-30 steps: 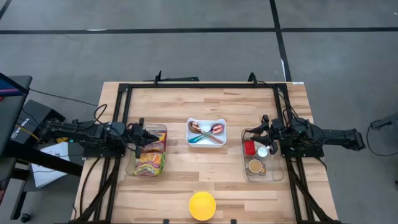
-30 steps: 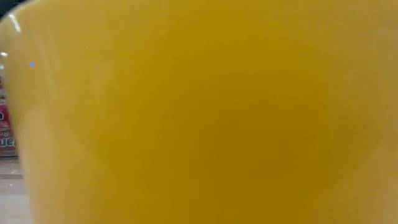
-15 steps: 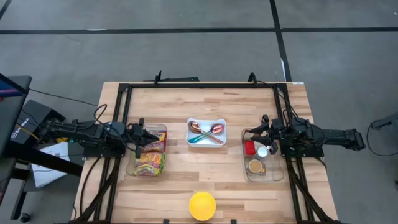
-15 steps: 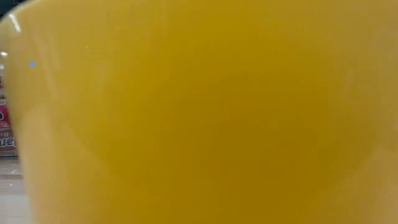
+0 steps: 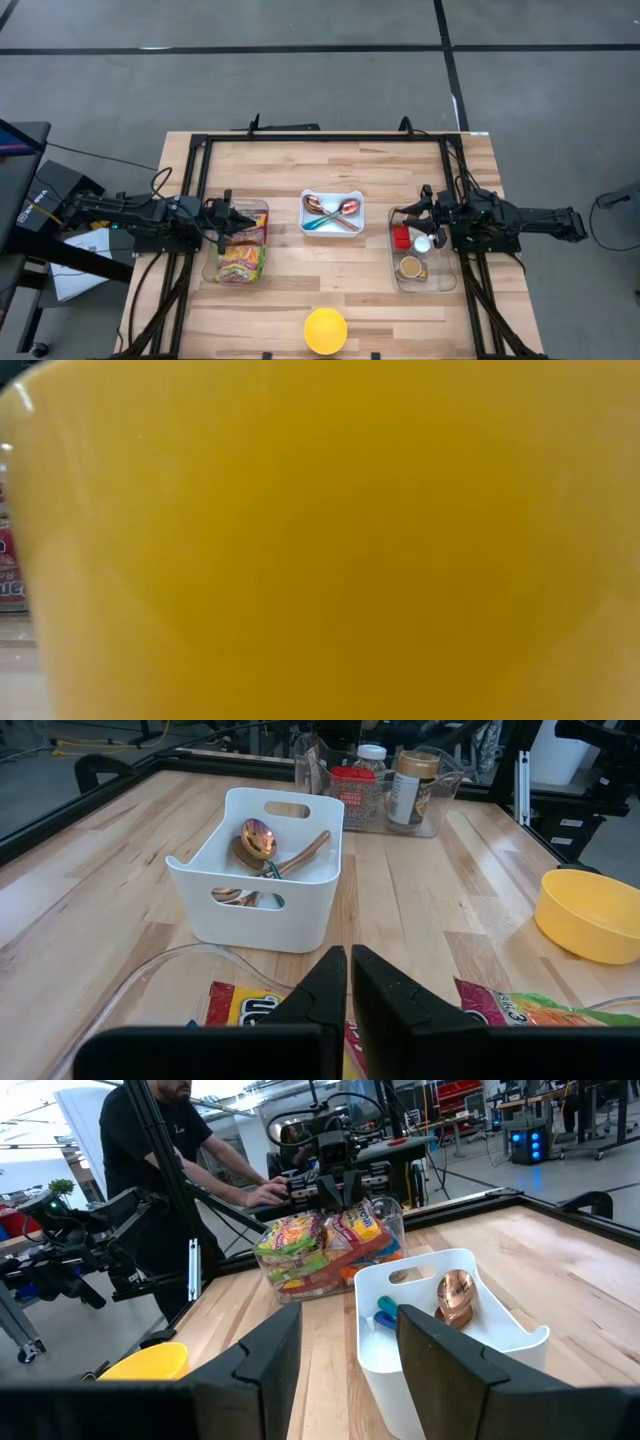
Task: Pick & Place Food Item
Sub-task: Return to Home Position
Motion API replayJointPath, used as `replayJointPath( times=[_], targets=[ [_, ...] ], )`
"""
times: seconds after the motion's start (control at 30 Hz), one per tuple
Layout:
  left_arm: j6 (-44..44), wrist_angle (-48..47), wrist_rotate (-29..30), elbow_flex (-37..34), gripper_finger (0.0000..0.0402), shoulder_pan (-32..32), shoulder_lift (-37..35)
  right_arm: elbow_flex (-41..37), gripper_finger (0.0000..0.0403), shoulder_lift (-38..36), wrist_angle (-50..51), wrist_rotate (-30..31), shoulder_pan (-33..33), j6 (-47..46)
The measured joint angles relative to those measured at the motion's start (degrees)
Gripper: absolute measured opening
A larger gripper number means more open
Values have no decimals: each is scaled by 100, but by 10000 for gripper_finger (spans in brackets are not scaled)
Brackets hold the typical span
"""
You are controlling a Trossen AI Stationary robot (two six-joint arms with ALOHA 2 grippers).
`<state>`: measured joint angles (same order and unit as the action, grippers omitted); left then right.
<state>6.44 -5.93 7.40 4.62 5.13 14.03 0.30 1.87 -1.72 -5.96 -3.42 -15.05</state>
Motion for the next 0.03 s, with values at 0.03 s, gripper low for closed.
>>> replayJointPath(
  times=[0.03],
  targets=[
    [1, 0, 0, 0, 14, 0, 1, -1, 159, 0, 0, 0, 0, 0]
  ],
)
